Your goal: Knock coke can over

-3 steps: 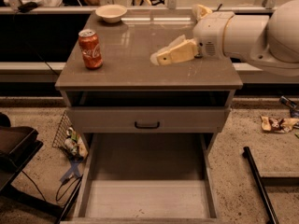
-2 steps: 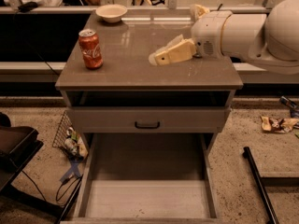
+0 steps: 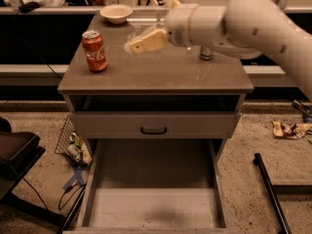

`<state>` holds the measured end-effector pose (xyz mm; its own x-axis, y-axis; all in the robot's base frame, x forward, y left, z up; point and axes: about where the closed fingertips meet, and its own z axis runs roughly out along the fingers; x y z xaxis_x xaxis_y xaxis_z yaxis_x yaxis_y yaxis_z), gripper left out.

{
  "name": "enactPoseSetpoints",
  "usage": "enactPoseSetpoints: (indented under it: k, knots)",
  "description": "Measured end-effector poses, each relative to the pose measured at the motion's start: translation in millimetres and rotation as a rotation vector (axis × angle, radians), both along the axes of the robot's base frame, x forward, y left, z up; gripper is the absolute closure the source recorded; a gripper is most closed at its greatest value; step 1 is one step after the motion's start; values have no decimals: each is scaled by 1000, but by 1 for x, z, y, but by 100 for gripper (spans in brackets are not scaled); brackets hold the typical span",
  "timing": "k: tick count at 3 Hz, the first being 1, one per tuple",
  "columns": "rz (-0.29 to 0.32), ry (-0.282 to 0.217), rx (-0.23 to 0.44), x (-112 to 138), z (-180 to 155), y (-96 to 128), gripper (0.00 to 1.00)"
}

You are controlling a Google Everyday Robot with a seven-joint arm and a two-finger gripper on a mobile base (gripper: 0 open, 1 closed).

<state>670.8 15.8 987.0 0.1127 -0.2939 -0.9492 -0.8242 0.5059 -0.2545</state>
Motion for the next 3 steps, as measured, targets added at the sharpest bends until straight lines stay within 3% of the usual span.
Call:
enactPoseSetpoints:
  k: [1,3]
  knots:
    - [54,20,38,37,-12,57,0]
    - [151,119,105,65,-65,139,0]
